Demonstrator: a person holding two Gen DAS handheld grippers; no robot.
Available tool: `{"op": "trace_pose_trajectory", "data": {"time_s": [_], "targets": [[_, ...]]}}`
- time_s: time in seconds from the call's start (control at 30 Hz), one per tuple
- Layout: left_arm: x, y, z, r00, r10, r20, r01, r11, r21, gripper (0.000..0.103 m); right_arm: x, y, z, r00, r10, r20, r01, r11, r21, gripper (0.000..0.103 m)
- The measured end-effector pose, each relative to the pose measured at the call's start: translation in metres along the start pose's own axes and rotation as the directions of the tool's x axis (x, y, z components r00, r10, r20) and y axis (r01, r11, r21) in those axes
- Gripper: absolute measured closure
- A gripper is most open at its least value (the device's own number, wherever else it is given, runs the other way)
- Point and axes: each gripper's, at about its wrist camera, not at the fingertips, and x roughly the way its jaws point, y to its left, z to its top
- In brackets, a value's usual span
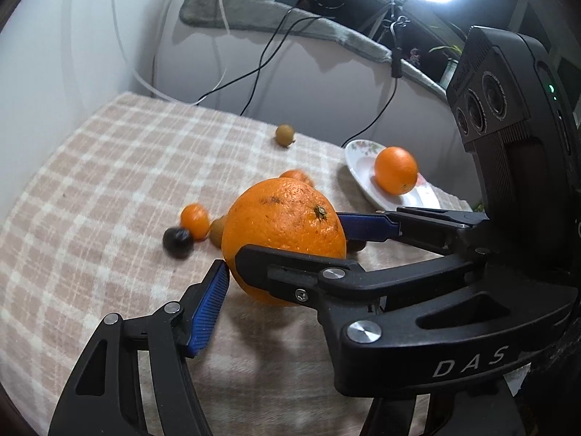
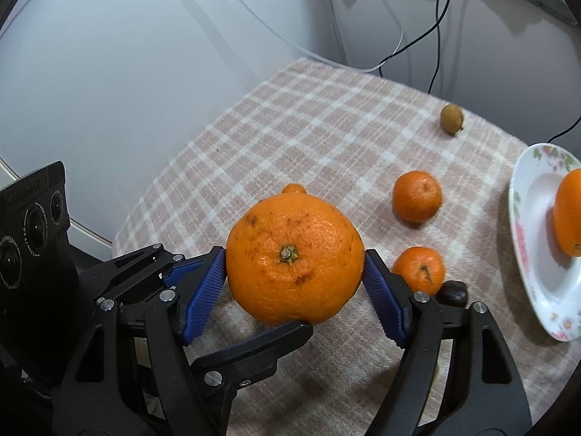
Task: Organize fruits
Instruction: 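Carry the second orange with the right gripper to the plate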
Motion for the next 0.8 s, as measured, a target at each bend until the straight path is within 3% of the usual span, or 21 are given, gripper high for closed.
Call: {"op": "trace_pose_trajectory", "data": {"time_s": [0.33, 0.8], "targets": [[0.006, -0.043, 0.02, 0.998, -0.057, 0.019, 0.055, 0.995, 0.082, 0.04, -0.045, -0.033, 0.001, 0.995, -0.052, 0.086, 0.048, 0.998, 0.049, 0.025], [0.041, -0.117, 0.041, 0.987, -0.157, -0.017, 0.157, 0.97, 0.185, 0.04, -0.105, -0.102, -0.016, 0.974, -0.16, 0.161, 0.133, 0.977, 0.164, 0.025]]}}
